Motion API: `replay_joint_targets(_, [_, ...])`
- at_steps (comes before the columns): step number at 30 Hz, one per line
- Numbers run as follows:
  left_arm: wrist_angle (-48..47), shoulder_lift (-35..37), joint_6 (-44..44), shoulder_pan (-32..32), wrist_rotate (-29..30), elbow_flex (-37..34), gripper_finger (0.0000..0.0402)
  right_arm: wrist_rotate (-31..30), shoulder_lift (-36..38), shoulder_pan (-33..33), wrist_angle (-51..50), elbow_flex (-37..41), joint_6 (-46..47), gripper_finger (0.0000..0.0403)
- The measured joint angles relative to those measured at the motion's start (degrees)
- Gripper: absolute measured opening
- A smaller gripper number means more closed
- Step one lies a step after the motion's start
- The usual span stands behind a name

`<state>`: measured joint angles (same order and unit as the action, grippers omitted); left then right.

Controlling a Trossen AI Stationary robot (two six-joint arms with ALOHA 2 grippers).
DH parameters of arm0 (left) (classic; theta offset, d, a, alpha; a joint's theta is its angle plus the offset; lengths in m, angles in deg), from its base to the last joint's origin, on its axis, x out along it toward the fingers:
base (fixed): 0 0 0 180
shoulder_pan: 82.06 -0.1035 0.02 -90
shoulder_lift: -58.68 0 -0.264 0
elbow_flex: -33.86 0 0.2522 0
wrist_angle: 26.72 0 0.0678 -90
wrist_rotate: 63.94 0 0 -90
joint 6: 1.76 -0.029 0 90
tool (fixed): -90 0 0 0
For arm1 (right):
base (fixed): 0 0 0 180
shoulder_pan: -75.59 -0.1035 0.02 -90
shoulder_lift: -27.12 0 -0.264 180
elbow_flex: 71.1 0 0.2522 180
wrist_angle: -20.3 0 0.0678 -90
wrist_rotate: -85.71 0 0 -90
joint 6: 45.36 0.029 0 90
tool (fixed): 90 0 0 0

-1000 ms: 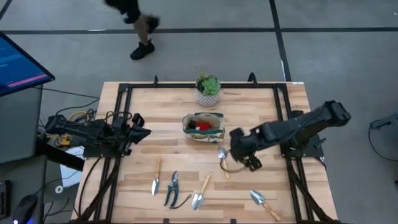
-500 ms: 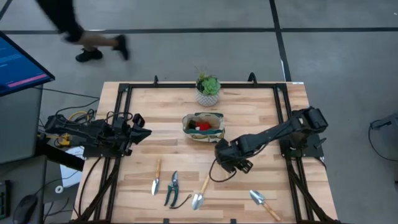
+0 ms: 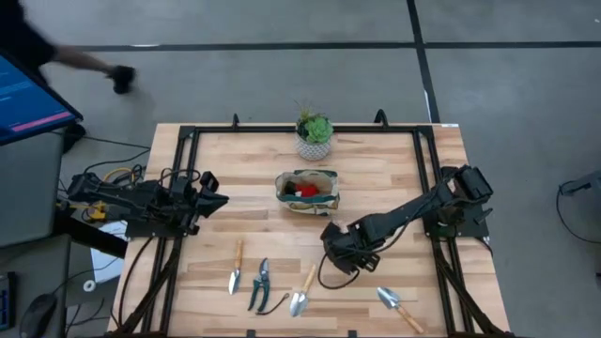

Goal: Pick & Place Garden tools in Gardening bag
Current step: Put the trowel into the gardening bag

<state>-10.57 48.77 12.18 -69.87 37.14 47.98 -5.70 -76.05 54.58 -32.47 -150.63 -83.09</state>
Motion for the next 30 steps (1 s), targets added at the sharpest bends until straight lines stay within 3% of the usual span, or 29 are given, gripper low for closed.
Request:
replay_joint_targets(10, [0.17, 0.00, 0.00, 0.00, 0.00, 0.01, 0.0002, -2.72, -3.75, -0.76, 1.00, -0.20, -1.39, 0.0315])
replay_joint_targets(14, [0.20, 0.00, 0.00, 0.00, 0.01, 0.01, 0.0002, -2.72, -4.02, -0.52, 1.52, -0.27, -1.40, 0.0294])
replay_joint_targets(22, [0.20, -0.02, 0.02, 0.00, -0.01, 0.02, 0.0002, 0.51, -7.17, -0.81, 2.83, -0.65, 1.61, 0.0204])
replay_joint_targets(30, [0.20, -0.01, 0.00, 0.00, -0.01, 0.00, 0.0002, 1.73, -7.52, -1.03, 0.77, -0.59, 8.19, 0.0069])
